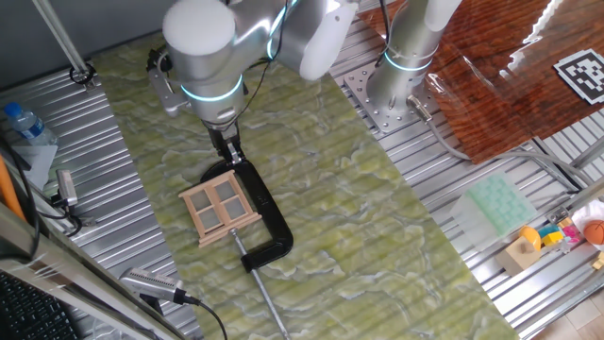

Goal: Open a sliding window

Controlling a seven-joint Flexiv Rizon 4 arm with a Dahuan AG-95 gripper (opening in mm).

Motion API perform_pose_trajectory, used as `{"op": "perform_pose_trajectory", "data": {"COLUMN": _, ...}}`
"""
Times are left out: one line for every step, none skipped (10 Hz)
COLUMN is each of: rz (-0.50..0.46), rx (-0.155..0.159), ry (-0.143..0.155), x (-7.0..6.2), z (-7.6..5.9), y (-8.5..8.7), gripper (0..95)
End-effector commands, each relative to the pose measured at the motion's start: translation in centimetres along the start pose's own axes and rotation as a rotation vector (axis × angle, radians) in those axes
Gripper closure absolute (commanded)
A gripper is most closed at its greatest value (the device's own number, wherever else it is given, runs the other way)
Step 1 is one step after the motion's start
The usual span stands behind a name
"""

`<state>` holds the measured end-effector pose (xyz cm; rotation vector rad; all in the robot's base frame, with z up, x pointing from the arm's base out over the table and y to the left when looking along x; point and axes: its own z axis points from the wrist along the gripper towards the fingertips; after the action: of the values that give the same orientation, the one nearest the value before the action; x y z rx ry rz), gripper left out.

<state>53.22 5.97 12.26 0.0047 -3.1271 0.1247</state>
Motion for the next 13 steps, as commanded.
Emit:
{"op": "perform_pose_trajectory", "data": {"rz": -0.005, "rx": 0.0, "ry": -0.006, "x": -0.7, "z": 0.4, "y": 0.3, "gripper": 95.0}}
{"op": "perform_pose_trajectory", "data": {"rz": -0.006, "rx": 0.003, "ry": -0.011, "x": -1.2, "z": 0.4, "y": 0.7, "gripper": 95.0}}
{"op": "perform_pose_trajectory", "data": {"rz": -0.006, "rx": 0.006, "ry": -0.013, "x": -2.0, "z": 0.5, "y": 1.1, "gripper": 95.0}}
{"op": "perform_pose_trajectory", "data": {"rz": -0.014, "rx": 0.016, "ry": -0.012, "x": -2.6, "z": 0.8, "y": 1.5, "gripper": 95.0}}
{"op": "perform_pose_trajectory", "data": {"rz": -0.04, "rx": 0.019, "ry": -0.016, "x": -3.4, "z": 1.4, "y": 2.0, "gripper": 95.0}}
{"op": "perform_pose_trajectory", "data": {"rz": -0.065, "rx": 0.019, "ry": -0.019, "x": -4.1, "z": 1.5, "y": 2.5, "gripper": 95.0}}
{"op": "perform_pose_trajectory", "data": {"rz": -0.075, "rx": 0.02, "ry": -0.02, "x": -4.4, "z": 1.4, "y": 2.8, "gripper": 95.0}}
{"op": "perform_pose_trajectory", "data": {"rz": -0.076, "rx": 0.02, "ry": -0.018, "x": -4.8, "z": 1.1, "y": 2.9, "gripper": 95.0}}
{"op": "perform_pose_trajectory", "data": {"rz": -0.082, "rx": 0.02, "ry": -0.017, "x": -5.3, "z": 1.1, "y": 2.5, "gripper": 95.0}}
{"op": "perform_pose_trajectory", "data": {"rz": -0.098, "rx": 0.018, "ry": -0.019, "x": -5.7, "z": 1.5, "y": 2.0, "gripper": 95.0}}
{"op": "perform_pose_trajectory", "data": {"rz": -0.103, "rx": 0.018, "ry": -0.021, "x": -6.0, "z": 1.7, "y": 1.8, "gripper": 95.0}}
{"op": "perform_pose_trajectory", "data": {"rz": -0.095, "rx": 0.017, "ry": -0.021, "x": -6.3, "z": 1.9, "y": 1.7, "gripper": 95.0}}
{"op": "perform_pose_trajectory", "data": {"rz": -0.092, "rx": 0.018, "ry": -0.021, "x": -6.5, "z": 1.9, "y": 1.6, "gripper": 95.0}}
